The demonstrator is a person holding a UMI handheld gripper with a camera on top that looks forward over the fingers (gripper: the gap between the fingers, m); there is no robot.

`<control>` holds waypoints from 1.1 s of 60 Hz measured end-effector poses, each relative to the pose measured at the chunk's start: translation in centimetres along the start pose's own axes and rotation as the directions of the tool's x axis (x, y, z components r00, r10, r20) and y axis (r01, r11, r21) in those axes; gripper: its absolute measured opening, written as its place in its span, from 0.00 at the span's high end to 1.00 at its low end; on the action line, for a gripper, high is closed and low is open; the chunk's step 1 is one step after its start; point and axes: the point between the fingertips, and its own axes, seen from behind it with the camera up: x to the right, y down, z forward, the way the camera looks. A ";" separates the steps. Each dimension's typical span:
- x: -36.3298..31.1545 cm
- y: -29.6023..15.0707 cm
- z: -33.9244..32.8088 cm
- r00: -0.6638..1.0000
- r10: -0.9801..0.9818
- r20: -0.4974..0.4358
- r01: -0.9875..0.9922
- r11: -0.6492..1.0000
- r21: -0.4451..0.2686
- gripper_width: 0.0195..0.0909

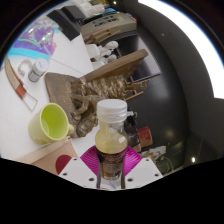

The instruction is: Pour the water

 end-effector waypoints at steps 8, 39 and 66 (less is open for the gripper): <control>-0.4 -0.3 -0.7 0.875 0.460 0.149 -0.456 0.888 -0.066 0.90; -8.7 4.6 1.2 0.397 0.871 0.290 -0.842 0.471 -0.263 0.84; -7.8 7.3 -2.1 0.352 0.905 0.237 -0.860 0.413 -0.300 0.07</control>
